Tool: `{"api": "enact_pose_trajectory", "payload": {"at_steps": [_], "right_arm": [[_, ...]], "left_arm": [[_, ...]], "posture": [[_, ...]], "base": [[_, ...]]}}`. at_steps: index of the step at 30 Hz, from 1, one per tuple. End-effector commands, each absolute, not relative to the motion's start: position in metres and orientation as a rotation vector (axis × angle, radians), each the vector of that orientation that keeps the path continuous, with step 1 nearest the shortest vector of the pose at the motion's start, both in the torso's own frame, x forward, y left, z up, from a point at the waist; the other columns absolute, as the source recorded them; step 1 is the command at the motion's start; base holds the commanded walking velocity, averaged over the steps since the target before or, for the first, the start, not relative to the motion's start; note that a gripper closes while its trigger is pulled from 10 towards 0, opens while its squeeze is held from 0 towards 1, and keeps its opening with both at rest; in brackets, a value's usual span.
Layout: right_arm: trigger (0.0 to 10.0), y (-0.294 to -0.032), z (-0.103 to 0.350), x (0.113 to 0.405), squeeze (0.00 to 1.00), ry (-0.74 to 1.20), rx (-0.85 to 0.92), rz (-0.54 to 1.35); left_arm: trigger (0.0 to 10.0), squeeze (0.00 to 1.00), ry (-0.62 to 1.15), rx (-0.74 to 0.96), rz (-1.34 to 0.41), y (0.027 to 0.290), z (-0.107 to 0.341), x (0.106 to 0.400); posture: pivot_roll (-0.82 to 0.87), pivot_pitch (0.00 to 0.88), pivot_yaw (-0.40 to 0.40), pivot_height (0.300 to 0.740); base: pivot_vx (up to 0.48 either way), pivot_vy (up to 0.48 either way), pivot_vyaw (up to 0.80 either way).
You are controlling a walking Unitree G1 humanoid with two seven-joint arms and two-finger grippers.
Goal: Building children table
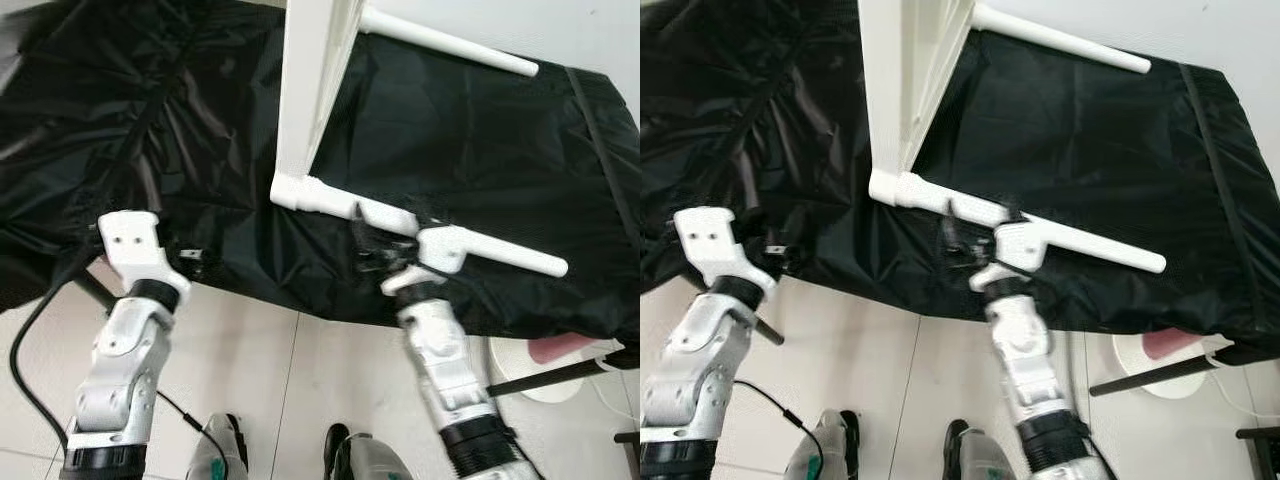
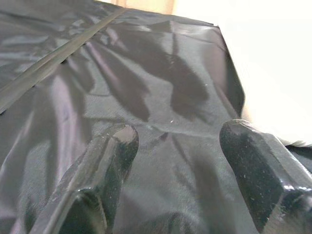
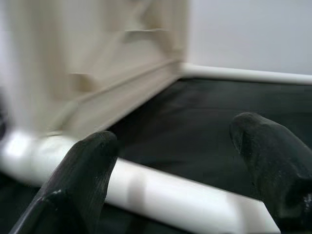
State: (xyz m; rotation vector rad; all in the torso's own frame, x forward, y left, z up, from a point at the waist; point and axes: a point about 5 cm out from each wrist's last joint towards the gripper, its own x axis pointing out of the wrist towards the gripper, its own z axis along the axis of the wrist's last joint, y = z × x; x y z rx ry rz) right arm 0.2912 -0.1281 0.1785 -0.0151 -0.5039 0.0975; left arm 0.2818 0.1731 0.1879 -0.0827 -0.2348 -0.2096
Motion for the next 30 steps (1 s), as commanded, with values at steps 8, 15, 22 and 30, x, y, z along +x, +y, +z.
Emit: {"api": "enact_pose_trajectory", "payload": {"at_steps": [8, 15, 22, 30], "right_arm": [[10.0, -0.144, 0.163, 0.270, 0.00, -0.365, 0.172, -0.073], [10.0, -0.153, 0.150, 0.266, 0.00, -0.258, 0.239, -0.196], [10.0, -0.164, 0.145, 0.266, 0.00, -0.175, 0.350, -0.254], [10.0, -0.172, 0.151, 0.279, 0.00, -0.158, 0.481, -0.249]], "left_arm": [[10.0, 0.00, -0.236, -0.041, -0.424, 0.158, 0.188, 0.285], [10.0, 0.00, -0.245, -0.032, -0.434, 0.156, 0.189, 0.289], [10.0, 0.00, -0.250, -0.020, -0.435, 0.157, 0.190, 0.293], [10.0, 0.00, -0.255, -0.010, -0.430, 0.159, 0.190, 0.294]], "posture": [[0.16, 0.201, -0.052, 0.740], [0.15, 0.196, -0.055, 0.740], [0.13, 0.193, -0.045, 0.740], [0.14, 0.190, -0.046, 0.740]], "base": [[0.000, 0.000, 0.00], [0.000, 0.000, 0.00], [0.000, 0.000, 0.00], [0.000, 0.000, 0.00]]}}
